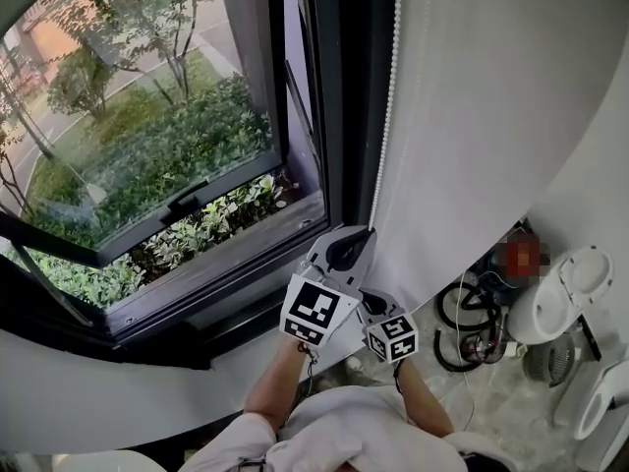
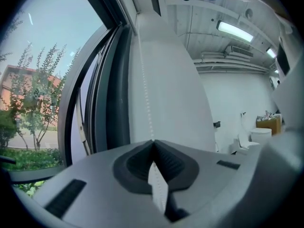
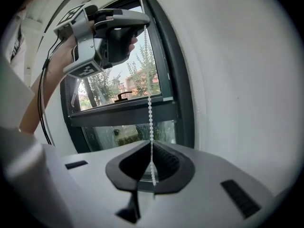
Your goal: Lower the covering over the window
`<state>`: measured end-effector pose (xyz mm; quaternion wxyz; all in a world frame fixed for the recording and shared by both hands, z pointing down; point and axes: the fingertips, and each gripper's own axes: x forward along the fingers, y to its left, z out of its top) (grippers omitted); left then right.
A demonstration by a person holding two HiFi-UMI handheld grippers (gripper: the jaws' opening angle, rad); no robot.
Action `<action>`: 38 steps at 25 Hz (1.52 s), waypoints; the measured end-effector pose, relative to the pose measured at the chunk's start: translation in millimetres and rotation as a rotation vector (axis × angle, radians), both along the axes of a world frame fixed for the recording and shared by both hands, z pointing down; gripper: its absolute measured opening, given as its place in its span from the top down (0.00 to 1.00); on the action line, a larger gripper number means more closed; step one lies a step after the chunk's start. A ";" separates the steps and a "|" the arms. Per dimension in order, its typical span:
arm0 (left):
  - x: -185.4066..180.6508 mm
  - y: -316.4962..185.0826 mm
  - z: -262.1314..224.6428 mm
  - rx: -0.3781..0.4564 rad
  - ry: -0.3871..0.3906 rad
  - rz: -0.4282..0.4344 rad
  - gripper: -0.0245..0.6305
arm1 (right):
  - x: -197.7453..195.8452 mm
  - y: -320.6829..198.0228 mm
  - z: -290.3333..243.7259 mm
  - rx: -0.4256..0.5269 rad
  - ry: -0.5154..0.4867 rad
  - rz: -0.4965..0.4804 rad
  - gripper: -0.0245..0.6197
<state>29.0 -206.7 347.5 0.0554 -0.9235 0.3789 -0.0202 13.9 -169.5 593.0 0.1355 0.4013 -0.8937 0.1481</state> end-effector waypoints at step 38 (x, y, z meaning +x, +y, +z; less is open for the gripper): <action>-2.2 24.6 132.9 -0.215 -0.076 -0.051 0.94 | 14.5 39.3 18.9 -0.016 0.109 0.013 0.82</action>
